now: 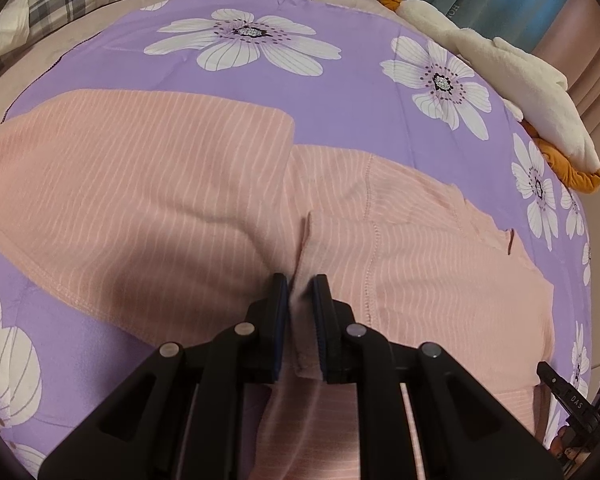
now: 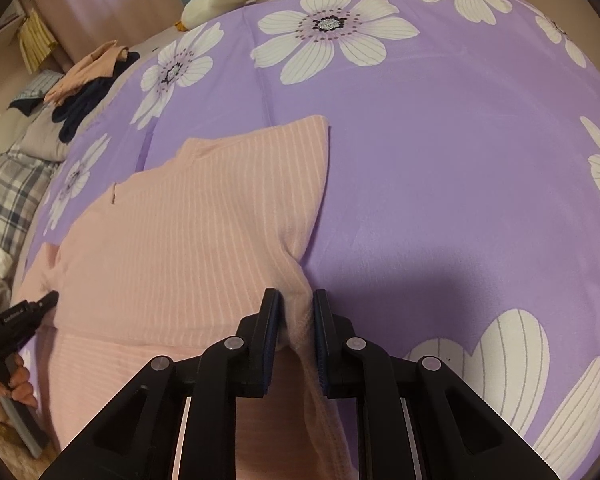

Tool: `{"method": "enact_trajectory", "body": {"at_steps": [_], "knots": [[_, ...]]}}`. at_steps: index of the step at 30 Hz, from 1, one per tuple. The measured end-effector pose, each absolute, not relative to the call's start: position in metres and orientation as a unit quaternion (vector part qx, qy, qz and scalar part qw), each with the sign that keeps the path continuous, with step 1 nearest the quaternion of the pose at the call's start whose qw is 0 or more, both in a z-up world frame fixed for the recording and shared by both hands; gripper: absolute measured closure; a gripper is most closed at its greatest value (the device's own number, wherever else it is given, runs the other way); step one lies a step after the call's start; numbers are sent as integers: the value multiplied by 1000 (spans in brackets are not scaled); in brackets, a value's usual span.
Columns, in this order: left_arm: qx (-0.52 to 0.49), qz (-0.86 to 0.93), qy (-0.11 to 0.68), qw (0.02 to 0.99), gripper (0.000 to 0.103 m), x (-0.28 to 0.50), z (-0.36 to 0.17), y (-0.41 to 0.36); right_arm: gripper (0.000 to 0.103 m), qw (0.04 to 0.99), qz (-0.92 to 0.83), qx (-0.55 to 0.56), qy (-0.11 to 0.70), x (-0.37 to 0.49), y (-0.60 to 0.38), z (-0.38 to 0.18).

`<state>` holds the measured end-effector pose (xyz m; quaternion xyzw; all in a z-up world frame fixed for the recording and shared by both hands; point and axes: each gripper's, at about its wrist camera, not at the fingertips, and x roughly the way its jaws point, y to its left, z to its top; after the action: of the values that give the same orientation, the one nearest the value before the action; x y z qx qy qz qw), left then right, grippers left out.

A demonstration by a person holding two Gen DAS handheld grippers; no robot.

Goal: Fold small clothes

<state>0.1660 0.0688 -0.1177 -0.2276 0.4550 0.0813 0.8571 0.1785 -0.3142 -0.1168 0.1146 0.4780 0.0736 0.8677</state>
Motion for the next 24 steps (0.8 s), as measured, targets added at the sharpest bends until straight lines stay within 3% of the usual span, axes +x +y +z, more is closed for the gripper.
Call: {"method": "enact_trajectory", "body": {"at_steps": [4,8,10,13,15,19,21,24], "knots": [[-216,86,459,857,85,163,-112,64,89,868,72,115,477,179,-314,-117],[-203,75,449,867,58,142,-100,53,88,869,70,124,475,178,-316,-118],[-201,64,436,875,52,127,-91,50,85,869,71,127,473,178,-316,-116],[-194,53,414,888,37,104,-75,51,65,873,64,115,469,175,-312,-109],[-190,43,400,895,23,90,-63,56,45,880,46,99,461,170,-308,-101],[-203,35,363,909,10,66,-39,70,29,896,57,107,428,152,-302,-75],[-215,45,344,913,5,55,-32,76,14,899,76,123,414,137,-296,-61],[-229,32,327,916,5,38,-27,83,9,903,98,130,397,116,-281,-45]]}}
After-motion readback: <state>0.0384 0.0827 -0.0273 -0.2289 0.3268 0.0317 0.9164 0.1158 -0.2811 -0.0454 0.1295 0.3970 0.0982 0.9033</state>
